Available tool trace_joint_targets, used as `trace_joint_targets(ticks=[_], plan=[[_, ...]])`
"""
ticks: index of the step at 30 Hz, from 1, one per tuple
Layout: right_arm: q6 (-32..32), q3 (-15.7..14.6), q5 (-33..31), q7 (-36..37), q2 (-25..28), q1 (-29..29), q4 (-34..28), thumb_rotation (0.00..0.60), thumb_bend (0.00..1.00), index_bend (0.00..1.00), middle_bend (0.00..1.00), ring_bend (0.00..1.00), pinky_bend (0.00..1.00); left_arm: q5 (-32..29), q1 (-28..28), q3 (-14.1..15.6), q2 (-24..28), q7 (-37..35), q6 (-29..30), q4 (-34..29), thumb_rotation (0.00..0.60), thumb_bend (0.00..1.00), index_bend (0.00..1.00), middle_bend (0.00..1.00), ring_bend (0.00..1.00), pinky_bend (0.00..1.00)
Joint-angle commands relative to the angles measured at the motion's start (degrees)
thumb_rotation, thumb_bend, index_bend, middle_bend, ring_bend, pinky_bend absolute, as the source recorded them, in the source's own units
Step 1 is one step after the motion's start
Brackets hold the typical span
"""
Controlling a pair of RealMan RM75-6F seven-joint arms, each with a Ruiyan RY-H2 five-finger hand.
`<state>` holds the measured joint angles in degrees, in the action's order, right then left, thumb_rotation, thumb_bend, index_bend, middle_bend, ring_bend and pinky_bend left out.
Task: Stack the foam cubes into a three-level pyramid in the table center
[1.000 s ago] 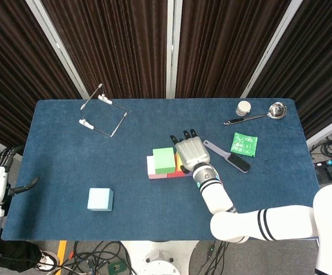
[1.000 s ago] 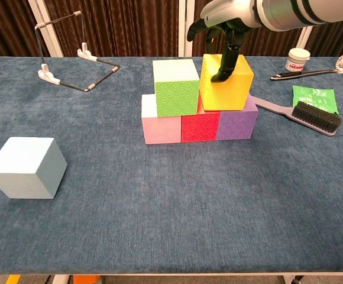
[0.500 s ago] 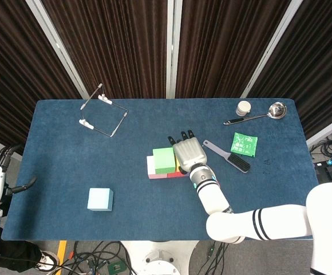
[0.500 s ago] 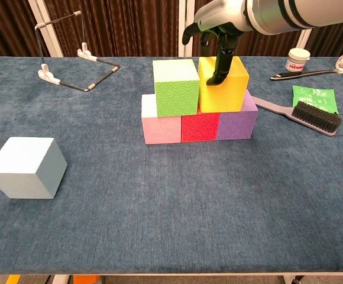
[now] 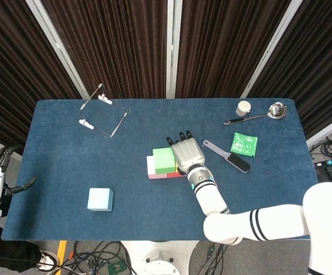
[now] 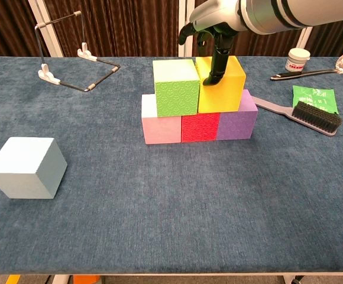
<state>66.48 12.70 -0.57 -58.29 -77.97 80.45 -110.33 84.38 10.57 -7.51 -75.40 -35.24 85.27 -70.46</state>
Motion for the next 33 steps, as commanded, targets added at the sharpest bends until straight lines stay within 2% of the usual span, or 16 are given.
trace_joint_targets(ticks=[1,15,24,33], plan=[[0.2,0.0,-0.1,-0.1,-0.1,0.1,0.1,0.600,0.25,0.00,0.39,0.00,0.00,0.0,0.0,0.0,-0.1,0.0,-0.1,0.1,0.600,0.20,0.12,0.12,0.04,0.11],[-0.7,0.1,-0.2,0.1,-0.5,-0.1,0.9,0.600,0.24,0.00,0.30,0.00,0.00,-0.1,0.0,0.2,-0.3,-0.2,-0.4,0.6,0.600,0.20,0.12,0.12,0.04,0.11],[-0.6,0.5,-0.2,0.4,-0.1,-0.2,0.5,0.600,0.22,0.00,0.21,0.00,0.00,0.0,0.0,0.1,-0.3,-0.3,-0.2,0.6,0.600,0.20,0.12,0.12,0.04,0.11],[-1.1,0.5,-0.1,0.7,0.2,-0.4,0.2,0.600,0.21,0.00,0.18,0.00,0.00,0.1,0.0,0.2,-0.3,0.0,-0.2,0.5,0.600,0.20,0.12,0.12,0.04,0.11]])
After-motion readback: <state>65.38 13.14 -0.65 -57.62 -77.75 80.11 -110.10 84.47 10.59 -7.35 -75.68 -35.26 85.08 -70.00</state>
